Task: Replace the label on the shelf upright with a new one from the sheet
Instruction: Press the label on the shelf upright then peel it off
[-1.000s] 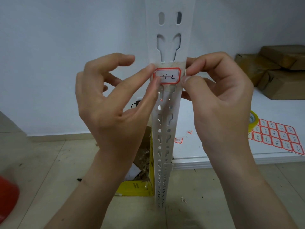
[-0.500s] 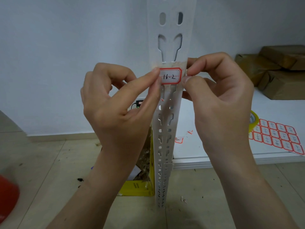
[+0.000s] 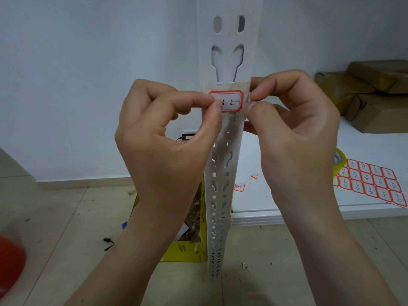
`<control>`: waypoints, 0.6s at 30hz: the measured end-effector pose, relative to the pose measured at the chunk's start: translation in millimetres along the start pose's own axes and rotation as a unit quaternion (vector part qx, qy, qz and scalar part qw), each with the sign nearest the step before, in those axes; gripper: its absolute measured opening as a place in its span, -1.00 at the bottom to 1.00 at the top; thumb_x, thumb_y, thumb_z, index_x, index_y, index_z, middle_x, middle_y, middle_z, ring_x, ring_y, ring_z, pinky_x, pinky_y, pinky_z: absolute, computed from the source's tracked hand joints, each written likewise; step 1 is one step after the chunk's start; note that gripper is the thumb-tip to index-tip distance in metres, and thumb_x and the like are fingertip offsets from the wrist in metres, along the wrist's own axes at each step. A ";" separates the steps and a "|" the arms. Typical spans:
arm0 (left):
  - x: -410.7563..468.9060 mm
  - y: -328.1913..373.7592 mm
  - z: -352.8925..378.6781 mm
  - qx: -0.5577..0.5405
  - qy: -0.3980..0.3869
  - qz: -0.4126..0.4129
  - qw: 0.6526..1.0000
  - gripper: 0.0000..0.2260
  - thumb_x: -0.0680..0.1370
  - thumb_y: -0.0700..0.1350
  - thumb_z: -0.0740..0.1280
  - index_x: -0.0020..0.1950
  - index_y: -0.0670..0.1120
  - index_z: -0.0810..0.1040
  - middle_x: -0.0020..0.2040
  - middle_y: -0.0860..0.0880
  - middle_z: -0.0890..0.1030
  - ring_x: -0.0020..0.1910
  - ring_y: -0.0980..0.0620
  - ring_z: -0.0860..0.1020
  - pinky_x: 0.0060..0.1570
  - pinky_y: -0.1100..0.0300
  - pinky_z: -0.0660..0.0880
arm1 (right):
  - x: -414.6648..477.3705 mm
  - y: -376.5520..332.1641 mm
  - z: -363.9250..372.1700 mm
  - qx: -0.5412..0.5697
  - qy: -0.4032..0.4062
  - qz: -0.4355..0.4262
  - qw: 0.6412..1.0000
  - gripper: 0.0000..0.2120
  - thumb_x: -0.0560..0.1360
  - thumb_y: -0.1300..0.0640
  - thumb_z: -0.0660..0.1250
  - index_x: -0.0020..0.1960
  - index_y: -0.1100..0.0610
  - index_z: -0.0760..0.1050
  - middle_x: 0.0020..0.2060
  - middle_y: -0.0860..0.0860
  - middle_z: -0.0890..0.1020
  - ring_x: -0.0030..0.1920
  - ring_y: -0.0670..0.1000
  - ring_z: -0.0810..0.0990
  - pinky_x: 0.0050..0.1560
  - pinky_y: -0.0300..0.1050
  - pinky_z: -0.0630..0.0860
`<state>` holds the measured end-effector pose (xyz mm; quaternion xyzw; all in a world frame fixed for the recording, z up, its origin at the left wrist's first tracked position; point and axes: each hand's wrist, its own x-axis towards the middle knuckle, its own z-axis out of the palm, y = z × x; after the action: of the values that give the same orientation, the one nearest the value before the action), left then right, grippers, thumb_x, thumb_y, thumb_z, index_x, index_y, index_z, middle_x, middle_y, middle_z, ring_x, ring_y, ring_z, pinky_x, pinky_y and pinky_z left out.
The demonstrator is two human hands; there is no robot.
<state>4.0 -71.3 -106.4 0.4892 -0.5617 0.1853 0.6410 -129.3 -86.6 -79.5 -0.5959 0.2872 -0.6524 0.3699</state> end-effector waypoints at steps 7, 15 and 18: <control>4.6 6.8 -2.5 0.016 0.009 0.004 1.000 -0.85 0.60 0.00 0.54 0.01 0.13 0.58 -0.07 0.08 0.53 -0.09 0.12 0.51 -0.10 0.35 0.44 | -0.6 -1.6 -0.4 0.002 -0.002 0.005 1.000 -0.82 0.55 0.42 0.33 -0.11 0.16 0.50 0.01 0.08 0.71 -0.14 -0.07 0.77 -0.22 -0.20 0.68; 15.4 10.9 -15.2 0.003 -0.096 0.004 0.995 -0.82 0.63 0.12 0.46 0.03 0.36 0.48 -0.08 0.60 0.49 0.01 0.51 0.51 -0.01 0.62 0.38 | -0.1 -1.9 -0.9 -0.002 -0.002 0.005 1.000 -0.82 0.55 0.42 0.33 -0.10 0.16 0.50 0.00 0.06 0.72 -0.13 -0.05 0.77 -0.20 -0.17 0.70; 15.6 11.1 -16.6 0.005 -0.106 0.016 0.994 -0.81 0.63 0.13 0.45 0.01 0.39 0.47 -0.10 0.63 0.47 0.00 0.53 0.51 -0.02 0.64 0.36 | -0.5 -1.2 -0.6 -0.001 0.000 0.006 1.000 -0.82 0.54 0.42 0.32 -0.11 0.16 0.50 -0.01 0.06 0.72 -0.14 -0.02 0.76 -0.20 -0.14 0.71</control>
<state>8.9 -57.3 -85.9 0.4997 -0.6338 0.1452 0.5722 -130.1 -85.5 -78.9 -0.5947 0.2907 -0.6500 0.3733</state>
